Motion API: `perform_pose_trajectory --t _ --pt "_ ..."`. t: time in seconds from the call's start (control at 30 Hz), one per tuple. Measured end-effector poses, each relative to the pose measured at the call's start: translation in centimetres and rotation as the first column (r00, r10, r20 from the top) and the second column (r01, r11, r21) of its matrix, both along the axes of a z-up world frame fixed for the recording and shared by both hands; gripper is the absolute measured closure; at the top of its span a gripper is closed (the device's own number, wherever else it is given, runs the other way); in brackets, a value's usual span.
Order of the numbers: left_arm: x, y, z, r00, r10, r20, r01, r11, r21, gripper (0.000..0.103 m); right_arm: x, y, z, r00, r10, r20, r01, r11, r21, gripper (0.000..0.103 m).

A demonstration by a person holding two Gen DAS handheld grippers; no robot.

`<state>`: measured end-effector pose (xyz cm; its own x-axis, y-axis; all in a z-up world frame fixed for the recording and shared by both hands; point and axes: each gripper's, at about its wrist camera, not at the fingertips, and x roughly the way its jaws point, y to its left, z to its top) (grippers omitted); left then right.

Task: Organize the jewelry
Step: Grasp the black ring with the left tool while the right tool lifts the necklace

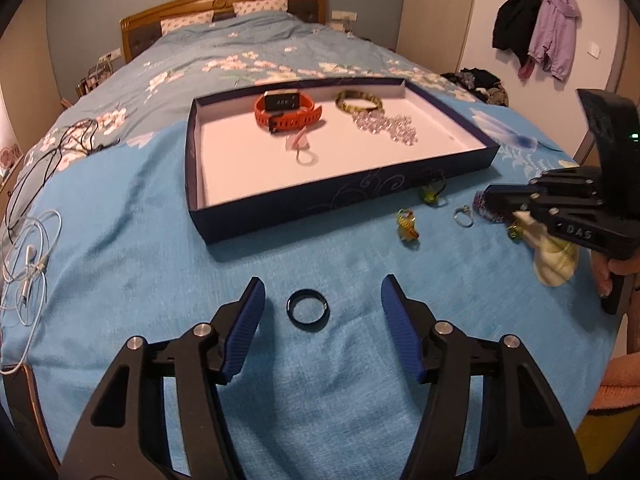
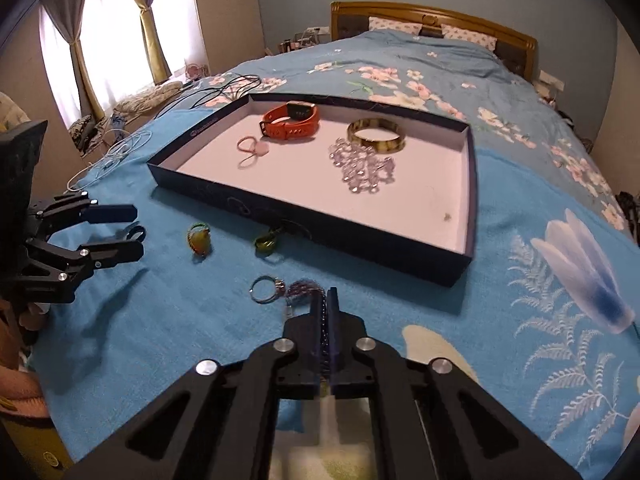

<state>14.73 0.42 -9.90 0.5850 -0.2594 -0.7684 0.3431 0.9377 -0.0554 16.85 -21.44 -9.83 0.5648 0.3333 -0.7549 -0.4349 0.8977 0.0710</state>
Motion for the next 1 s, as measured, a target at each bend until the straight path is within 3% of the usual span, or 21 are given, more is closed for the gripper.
perform_pose_trajectory --t 0.3,0.53,1.0 --pt "0.0 0.1 -0.4 1.0 0.013 -0.022 -0.013 1.0 0.018 0.059 -0.8 -1.5 1.8 0.999 -0.017 0.037 0.013 0.995 0.101 0.102" --pt "-0.6 0.5 -0.3 0.999 0.03 -0.02 -0.03 0.999 0.02 0.08 -1.1 -1.3 3.0 0.998 -0.006 0.067 -0.004 0.99 0.143 0.102" --pt "-1.2 0.3 0.9 0.999 0.029 0.021 -0.029 0.999 -0.014 0.081 -1.5 -1.6 4.5 0.994 -0.018 0.106 -0.004 0.978 0.209 0.102"
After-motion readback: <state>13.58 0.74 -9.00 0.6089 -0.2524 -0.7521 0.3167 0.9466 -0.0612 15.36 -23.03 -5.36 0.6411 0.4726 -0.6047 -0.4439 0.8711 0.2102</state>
